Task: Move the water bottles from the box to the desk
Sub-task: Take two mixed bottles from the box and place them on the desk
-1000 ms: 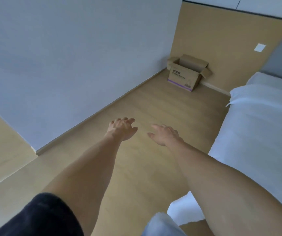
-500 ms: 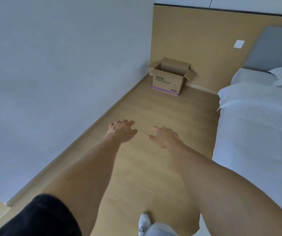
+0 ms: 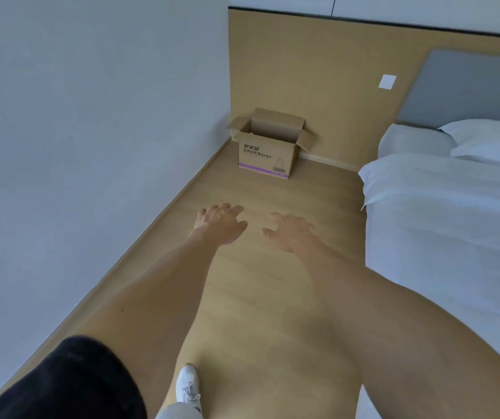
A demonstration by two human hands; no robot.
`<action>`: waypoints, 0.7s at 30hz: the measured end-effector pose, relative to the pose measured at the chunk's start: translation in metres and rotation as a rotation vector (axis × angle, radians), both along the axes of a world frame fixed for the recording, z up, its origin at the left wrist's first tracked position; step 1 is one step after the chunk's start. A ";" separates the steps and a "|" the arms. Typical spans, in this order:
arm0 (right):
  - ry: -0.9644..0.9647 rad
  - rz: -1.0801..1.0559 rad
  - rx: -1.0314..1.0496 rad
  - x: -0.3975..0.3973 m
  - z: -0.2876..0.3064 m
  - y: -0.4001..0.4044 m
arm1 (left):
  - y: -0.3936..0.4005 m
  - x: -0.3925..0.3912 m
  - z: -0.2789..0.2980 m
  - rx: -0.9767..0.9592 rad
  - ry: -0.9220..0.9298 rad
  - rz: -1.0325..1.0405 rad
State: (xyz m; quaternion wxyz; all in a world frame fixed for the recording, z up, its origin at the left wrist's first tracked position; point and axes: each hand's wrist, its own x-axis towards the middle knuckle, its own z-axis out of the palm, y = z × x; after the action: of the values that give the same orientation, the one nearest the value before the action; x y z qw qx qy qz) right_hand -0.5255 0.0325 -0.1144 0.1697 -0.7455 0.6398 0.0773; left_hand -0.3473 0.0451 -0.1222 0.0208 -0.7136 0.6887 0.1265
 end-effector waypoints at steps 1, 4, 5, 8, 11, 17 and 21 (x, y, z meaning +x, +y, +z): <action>0.001 -0.013 0.003 0.000 0.000 -0.011 | -0.014 0.001 -0.001 -0.001 -0.001 -0.017; -0.014 -0.059 0.029 0.006 0.000 -0.048 | -0.059 0.009 -0.007 -0.008 -0.002 -0.069; -0.013 -0.077 0.033 0.009 -0.001 -0.061 | -0.075 0.013 -0.009 -0.005 -0.006 -0.085; 0.000 -0.125 0.030 0.022 0.000 -0.104 | -0.125 0.030 -0.014 -0.010 -0.005 -0.117; -0.002 -0.175 0.035 0.043 0.002 -0.152 | -0.182 0.053 -0.011 -0.006 0.011 -0.149; 0.010 -0.221 0.003 0.086 0.012 -0.245 | -0.290 0.097 0.001 -0.004 0.026 -0.188; 0.020 -0.256 0.008 0.101 0.012 -0.293 | -0.342 0.113 0.001 0.018 0.026 -0.220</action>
State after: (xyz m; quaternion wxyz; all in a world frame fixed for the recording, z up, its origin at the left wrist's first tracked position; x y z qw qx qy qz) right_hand -0.4240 -0.2604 -0.1023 0.1751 -0.6562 0.7311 0.0649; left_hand -0.2338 -0.2967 -0.1214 0.0324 -0.6316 0.7620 0.1389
